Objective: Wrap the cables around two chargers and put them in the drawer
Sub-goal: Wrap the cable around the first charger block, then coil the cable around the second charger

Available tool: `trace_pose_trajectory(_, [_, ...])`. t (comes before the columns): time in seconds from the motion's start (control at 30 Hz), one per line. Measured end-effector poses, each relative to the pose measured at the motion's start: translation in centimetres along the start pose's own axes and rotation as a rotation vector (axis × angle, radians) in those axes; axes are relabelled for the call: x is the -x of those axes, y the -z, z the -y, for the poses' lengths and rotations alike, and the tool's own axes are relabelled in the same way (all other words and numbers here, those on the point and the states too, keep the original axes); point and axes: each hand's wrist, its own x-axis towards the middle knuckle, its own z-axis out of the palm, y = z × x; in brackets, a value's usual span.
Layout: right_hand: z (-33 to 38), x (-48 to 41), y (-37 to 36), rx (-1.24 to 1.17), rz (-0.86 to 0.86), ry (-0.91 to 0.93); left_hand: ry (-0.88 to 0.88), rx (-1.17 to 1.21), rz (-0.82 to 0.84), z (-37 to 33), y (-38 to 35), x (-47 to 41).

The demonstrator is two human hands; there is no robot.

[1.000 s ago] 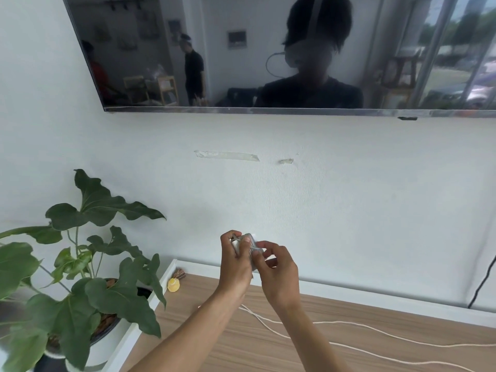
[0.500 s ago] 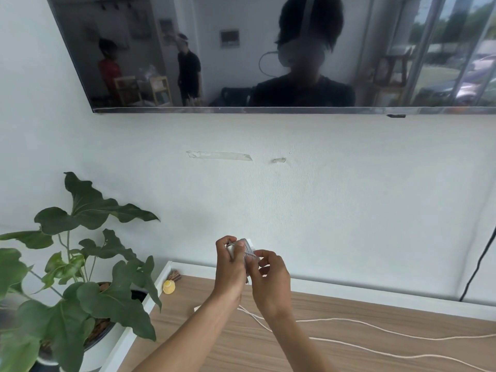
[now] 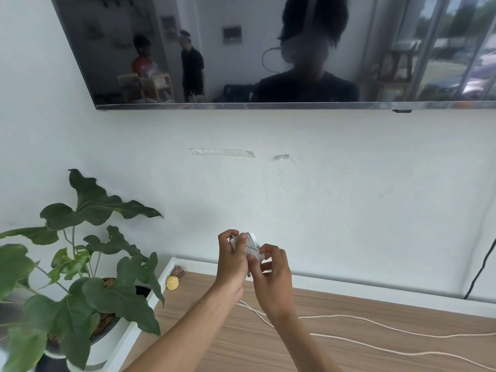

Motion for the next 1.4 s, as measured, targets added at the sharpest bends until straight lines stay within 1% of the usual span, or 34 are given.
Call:
trace_pose_trajectory(0.1, [-0.7,0.5,-0.2,0.019,0.113,0.030,0.038,0.051,-0.027,-0.2,0.4,-0.6])
trace_pose_trajectory(0.23, [-1.7,0.8,-0.9,0.047,0.097,0.014,0.103,0.069,-0.061,0.5,1.0,-0.6])
trace_pose_trajectory(0.33, [-2.1,0.5,-1.0,0.122,0.113,0.022,0.275,0.187,0.030,0.5,2.1,0.1])
trace_pose_trajectory(0.4, [-2.4,0.4,-0.6,0.186,0.135,0.037,0.301,0.238,0.074,0.5,3.5,0.3])
trace_pose_trajectory(0.43, [-2.6,0.3,-0.3,0.214,0.150,0.044,0.273,0.211,0.099,0.7,4.6,0.2])
trace_pose_trajectory(0.5, [-3.2,0.1,0.5,0.256,0.200,0.070,0.207,0.079,0.202,1.2,6.8,0.1])
trace_pose_trajectory(0.6, [-4.6,0.2,1.1,0.323,0.328,0.151,0.162,-0.229,0.406,2.2,10.1,0.0])
trace_pose_trajectory(0.7, [-5.6,1.0,1.2,0.365,0.472,0.129,0.094,-0.555,0.519,3.3,12.7,0.3])
trace_pose_trajectory(0.77, [-6.4,1.6,1.1,0.328,0.561,0.066,0.040,-0.723,0.522,4.4,13.8,0.4])
trace_pose_trajectory(0.8, [-6.9,1.9,0.9,0.310,0.600,0.031,0.022,-0.764,0.508,5.2,14.3,0.5])
trace_pose_trajectory(0.87, [-7.9,2.7,0.6,0.319,0.651,-0.009,0.007,-0.802,0.481,6.7,15.4,0.7])
trace_pose_trajectory(1.0, [-10.2,4.6,-0.2,0.423,0.703,-0.057,-0.039,-0.910,0.450,10.4,18.0,1.3])
trace_pose_trajectory(1.2, [-14.6,8.8,-2.7,0.458,0.759,-0.218,0.050,-0.997,0.394,16.3,20.8,2.7])
trace_pose_trajectory(1.4, [-17.3,11.4,-4.3,0.501,0.763,-0.322,0.108,-1.079,0.397,19.3,22.9,3.4])
